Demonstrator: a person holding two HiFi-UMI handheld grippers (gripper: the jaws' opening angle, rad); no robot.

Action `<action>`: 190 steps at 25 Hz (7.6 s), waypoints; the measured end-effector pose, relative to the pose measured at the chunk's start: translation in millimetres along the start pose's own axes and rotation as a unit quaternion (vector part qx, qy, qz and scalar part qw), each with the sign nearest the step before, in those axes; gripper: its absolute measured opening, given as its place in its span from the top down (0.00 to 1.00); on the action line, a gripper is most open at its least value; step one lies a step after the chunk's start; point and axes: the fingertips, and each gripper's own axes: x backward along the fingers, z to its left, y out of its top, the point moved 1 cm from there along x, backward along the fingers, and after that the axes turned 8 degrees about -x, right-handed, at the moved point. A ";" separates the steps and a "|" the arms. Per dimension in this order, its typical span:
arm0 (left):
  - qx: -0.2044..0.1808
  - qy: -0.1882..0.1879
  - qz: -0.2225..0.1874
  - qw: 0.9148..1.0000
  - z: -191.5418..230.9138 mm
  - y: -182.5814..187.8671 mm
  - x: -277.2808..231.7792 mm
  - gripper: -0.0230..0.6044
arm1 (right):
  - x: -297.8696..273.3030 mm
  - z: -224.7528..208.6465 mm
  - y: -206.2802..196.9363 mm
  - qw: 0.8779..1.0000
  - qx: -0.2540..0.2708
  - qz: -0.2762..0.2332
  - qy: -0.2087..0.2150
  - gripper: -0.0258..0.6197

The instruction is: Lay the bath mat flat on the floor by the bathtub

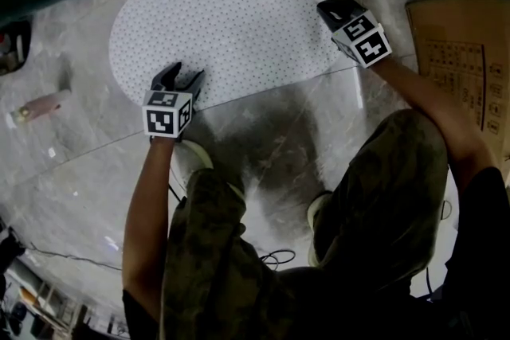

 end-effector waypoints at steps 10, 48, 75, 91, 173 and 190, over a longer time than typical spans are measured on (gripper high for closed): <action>0.009 -0.020 -0.005 1.000 -14.2 6.3 -7.0 0.53 | -1.3 -46.6 -8.5 0.998 -0.038 -0.012 -0.051 0.91; 0.111 0.188 -0.007 0.976 143.7 -34.2 72.2 0.53 | -43.5 -81.1 -36.5 0.991 -0.039 0.061 -0.112 0.91; 0.224 0.201 -0.010 0.954 163.2 -72.3 87.7 0.53 | -52.2 -107.8 -43.1 0.978 -0.178 0.041 -0.105 0.77; 0.221 0.204 0.010 0.954 156.7 -73.6 83.2 0.53 | -56.1 -104.3 -64.5 0.954 -0.286 0.047 -0.081 0.92; 0.151 0.093 -0.182 0.967 91.6 52.1 152.7 0.77 | 10.1 -31.6 56.4 0.953 -0.246 -0.177 0.029 0.92; 0.115 0.116 -0.279 0.946 79.8 162.5 198.7 0.93 | 113.7 -24.6 128.1 0.919 -0.295 -0.262 0.015 0.93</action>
